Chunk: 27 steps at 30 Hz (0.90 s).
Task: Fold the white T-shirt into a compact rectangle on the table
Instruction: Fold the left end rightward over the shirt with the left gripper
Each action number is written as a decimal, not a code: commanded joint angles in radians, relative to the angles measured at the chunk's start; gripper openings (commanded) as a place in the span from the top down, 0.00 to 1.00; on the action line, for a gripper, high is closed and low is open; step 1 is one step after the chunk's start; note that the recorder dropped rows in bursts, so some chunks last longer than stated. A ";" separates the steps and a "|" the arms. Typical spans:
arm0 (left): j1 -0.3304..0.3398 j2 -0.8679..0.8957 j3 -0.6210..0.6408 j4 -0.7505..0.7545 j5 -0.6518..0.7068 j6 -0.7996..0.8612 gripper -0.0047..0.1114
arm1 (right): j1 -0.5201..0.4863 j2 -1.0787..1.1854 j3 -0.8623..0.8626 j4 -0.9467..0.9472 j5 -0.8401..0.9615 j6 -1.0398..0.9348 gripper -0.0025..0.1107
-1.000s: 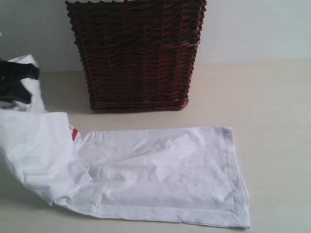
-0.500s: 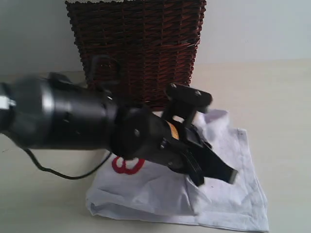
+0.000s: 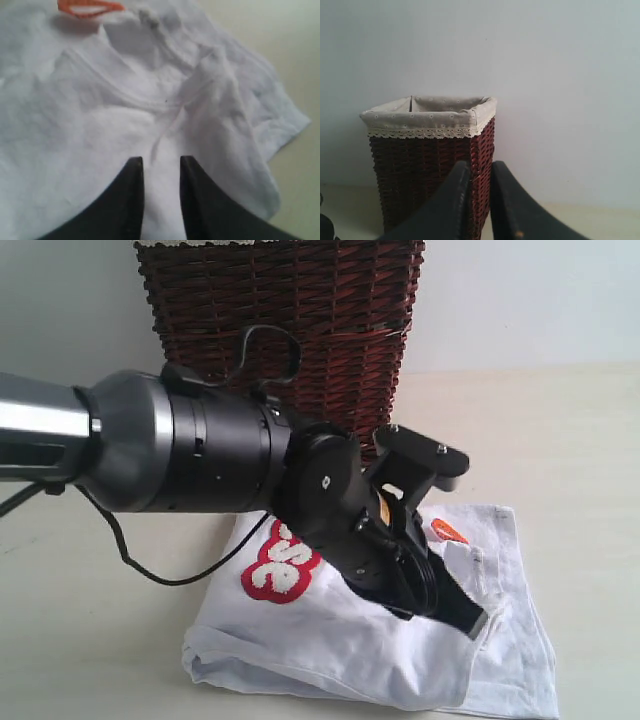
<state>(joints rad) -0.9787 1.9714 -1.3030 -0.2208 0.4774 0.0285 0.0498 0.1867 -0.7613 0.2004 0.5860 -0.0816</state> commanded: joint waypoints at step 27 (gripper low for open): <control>-0.183 0.127 -0.193 0.008 0.033 0.118 0.76 | -0.004 -0.006 0.008 0.011 0.018 -0.008 0.84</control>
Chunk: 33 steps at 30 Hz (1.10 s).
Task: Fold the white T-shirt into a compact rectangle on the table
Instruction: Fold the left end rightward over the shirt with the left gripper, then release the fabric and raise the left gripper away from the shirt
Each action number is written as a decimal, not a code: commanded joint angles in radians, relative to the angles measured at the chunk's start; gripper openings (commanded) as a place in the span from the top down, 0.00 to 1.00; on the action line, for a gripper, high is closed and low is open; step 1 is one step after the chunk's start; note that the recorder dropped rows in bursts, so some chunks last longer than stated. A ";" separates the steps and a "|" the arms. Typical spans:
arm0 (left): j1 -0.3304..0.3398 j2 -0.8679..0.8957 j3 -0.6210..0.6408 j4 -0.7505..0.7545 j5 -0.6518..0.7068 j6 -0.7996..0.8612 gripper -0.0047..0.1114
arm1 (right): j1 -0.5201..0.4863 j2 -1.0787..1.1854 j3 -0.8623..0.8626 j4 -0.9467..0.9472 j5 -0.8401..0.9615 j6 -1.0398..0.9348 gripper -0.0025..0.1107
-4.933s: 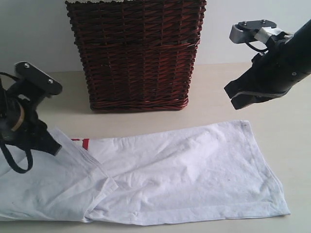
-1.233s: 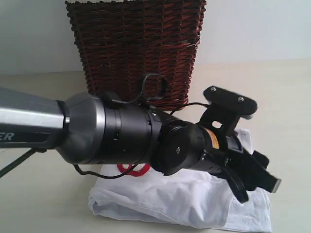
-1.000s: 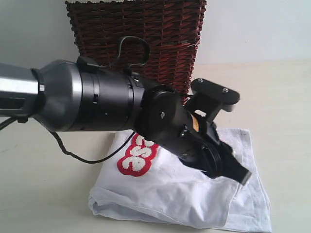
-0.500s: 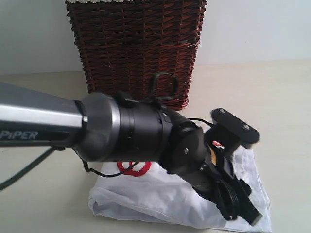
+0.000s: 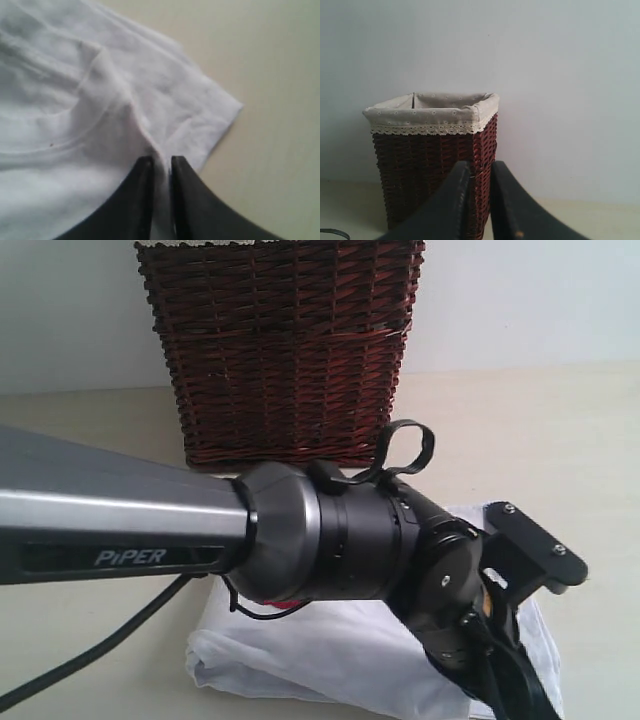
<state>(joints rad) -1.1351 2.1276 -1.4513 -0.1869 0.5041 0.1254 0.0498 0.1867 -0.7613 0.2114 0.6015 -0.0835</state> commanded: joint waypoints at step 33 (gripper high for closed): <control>0.493 0.092 0.021 0.187 0.334 -0.166 0.96 | -0.004 -0.001 0.008 0.000 0.003 -0.013 0.84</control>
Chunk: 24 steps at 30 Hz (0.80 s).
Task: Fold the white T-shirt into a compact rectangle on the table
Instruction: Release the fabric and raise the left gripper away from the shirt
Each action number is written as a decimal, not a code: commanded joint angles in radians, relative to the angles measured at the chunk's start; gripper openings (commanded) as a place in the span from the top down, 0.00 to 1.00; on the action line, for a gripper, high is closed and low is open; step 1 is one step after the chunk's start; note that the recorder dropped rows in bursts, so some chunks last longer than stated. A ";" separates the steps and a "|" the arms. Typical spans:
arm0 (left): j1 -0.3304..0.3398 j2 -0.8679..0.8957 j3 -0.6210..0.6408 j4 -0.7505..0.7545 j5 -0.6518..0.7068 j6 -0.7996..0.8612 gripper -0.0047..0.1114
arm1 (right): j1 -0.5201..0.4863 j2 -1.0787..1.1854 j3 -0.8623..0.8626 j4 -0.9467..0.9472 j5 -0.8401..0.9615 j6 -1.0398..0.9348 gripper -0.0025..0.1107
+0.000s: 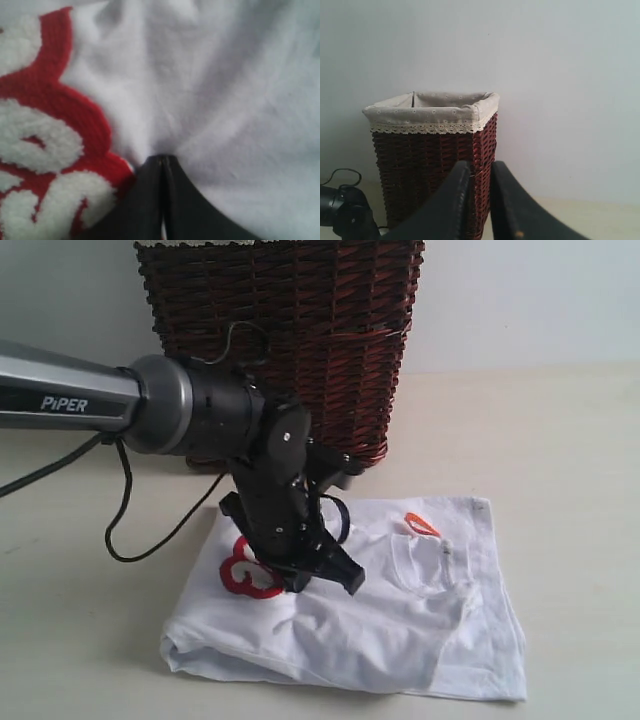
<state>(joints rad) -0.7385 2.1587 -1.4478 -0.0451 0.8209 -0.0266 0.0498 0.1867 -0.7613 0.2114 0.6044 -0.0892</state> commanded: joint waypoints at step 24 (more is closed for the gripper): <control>0.023 -0.520 0.291 -0.029 -0.370 0.098 0.96 | -0.004 -0.001 0.200 0.213 -0.204 -0.137 0.98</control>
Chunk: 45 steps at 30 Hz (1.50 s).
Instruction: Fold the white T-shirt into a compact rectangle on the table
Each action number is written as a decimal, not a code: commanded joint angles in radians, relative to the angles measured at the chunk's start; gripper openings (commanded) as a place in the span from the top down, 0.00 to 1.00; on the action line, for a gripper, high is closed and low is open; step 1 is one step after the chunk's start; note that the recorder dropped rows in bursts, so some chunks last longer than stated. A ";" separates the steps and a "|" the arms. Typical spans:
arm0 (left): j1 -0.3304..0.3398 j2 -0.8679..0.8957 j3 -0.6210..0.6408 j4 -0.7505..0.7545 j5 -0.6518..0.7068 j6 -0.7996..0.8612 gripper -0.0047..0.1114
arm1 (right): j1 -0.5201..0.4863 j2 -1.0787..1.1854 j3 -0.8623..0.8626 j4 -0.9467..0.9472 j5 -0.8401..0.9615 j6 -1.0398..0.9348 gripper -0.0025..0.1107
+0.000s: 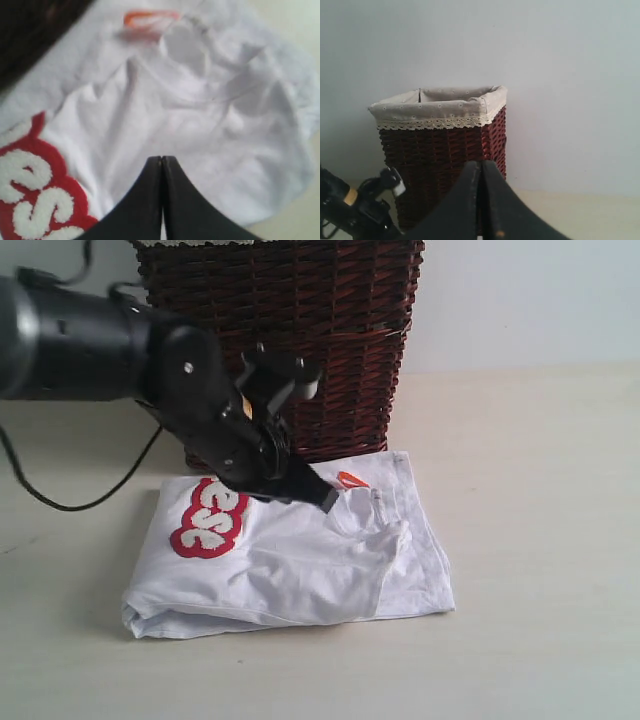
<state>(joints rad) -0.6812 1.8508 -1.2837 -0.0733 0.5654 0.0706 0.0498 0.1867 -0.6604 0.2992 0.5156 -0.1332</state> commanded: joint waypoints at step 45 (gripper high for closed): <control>-0.001 -1.559 0.708 0.001 -0.250 -0.026 0.96 | -0.004 -0.001 0.331 0.332 -0.329 -0.204 0.98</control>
<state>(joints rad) -0.7149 0.3106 -0.6017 -0.0733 0.3351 0.0522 0.0498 0.1882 -0.3362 0.6329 0.1944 -0.3376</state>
